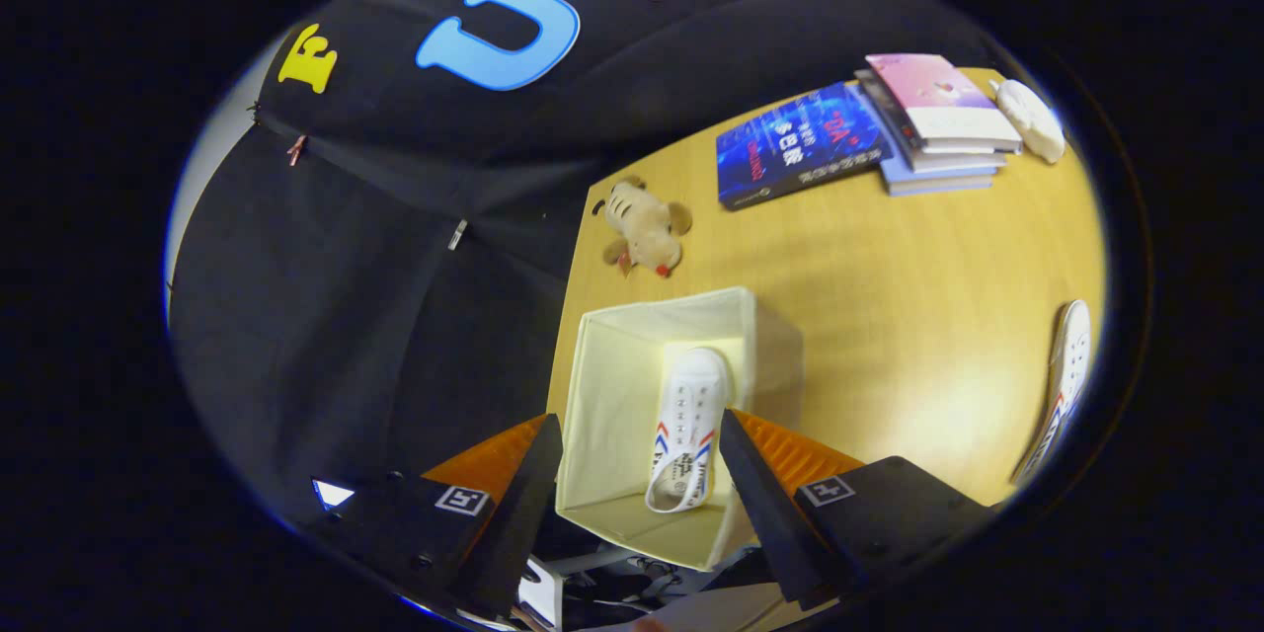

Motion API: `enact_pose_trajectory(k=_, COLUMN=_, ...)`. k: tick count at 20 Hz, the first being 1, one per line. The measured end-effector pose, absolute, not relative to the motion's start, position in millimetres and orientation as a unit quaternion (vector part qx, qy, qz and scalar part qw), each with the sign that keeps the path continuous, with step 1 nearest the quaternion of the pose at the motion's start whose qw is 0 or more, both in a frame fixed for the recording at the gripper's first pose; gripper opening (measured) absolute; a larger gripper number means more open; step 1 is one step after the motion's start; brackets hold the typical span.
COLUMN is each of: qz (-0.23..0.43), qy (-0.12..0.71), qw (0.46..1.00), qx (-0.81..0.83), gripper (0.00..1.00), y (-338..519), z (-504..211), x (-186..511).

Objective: Open the storage box then place both shoes into the box .Put the left shoe in first, then the right shoe, with the right side of both shoes facing outward in a uniform manner.

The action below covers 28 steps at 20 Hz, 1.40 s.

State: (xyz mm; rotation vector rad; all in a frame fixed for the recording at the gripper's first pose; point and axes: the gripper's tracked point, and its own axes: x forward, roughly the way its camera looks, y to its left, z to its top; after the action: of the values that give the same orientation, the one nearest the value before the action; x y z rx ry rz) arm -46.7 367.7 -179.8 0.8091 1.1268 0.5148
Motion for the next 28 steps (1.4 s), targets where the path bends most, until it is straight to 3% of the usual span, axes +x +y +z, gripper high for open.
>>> enact_pose_trajectory(k=9, qz=0.100, qy=0.509, qw=0.808, qx=0.280, gripper=0.97, y=137.5, z=-266.5, x=-62.9)
enact_pose_trajectory(k=15, qz=0.013, qy=0.559, qw=0.803, qx=0.206, gripper=0.97, y=24.7, z=-356.3, x=-105.4)
enact_pose_trajectory(k=20, qz=0.031, qy=0.596, qw=0.772, qx=0.219, gripper=0.94, y=16.7, z=-412.6, x=-128.5)
enact_pose_trajectory(k=22, qz=0.062, qy=0.610, qw=0.752, qx=0.242, gripper=0.86, y=30.7, z=-429.1, x=-135.6)
enact_pose_trajectory(k=28, qz=0.071, qy=0.641, qw=0.715, qx=0.271, gripper=0.84, y=37.0, z=-467.1, x=-151.5)
